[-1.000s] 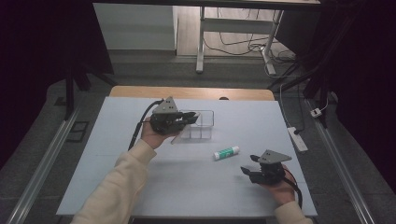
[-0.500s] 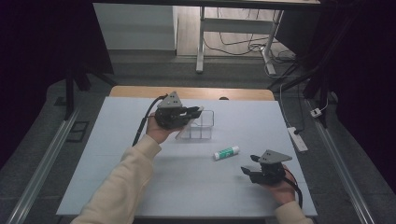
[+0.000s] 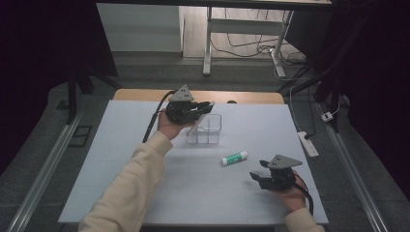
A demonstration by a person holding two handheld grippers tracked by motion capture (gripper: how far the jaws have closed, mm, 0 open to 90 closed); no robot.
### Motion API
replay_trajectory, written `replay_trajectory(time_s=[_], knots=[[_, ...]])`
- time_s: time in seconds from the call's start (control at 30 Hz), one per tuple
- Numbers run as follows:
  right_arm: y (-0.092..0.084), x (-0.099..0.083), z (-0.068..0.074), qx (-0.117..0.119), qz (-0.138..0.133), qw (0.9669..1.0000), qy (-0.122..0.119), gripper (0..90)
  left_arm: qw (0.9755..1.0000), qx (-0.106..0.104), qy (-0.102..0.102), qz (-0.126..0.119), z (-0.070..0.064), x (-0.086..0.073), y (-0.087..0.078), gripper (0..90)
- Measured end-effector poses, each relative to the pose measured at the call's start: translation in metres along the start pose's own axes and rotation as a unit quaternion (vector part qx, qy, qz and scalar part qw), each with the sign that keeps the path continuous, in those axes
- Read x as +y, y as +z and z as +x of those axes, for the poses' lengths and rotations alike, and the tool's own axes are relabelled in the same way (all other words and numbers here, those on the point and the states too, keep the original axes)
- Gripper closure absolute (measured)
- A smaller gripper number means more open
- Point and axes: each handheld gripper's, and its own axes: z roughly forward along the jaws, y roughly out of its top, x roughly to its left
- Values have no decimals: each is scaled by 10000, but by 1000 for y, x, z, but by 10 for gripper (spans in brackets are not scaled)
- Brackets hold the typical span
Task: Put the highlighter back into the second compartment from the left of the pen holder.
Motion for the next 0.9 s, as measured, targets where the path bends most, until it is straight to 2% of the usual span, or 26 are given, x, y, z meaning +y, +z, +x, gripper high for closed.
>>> replay_trajectory(time_s=[0.2,0.5,0.63,0.9], knots=[[1,0,1,20,-4,10000,-11,369,10000,44,-11,20,6,4,6,788],[1,0,0,5,32,10000,9,369,9999,50,-136,-2,13,12,19,787],[2,0,1,19,33,10000,0,370,9998,15,-168,-52,11,16,23,787],[2,0,0,17,32,10000,8,370,9999,6,-25,-126,4,32,29,788]])
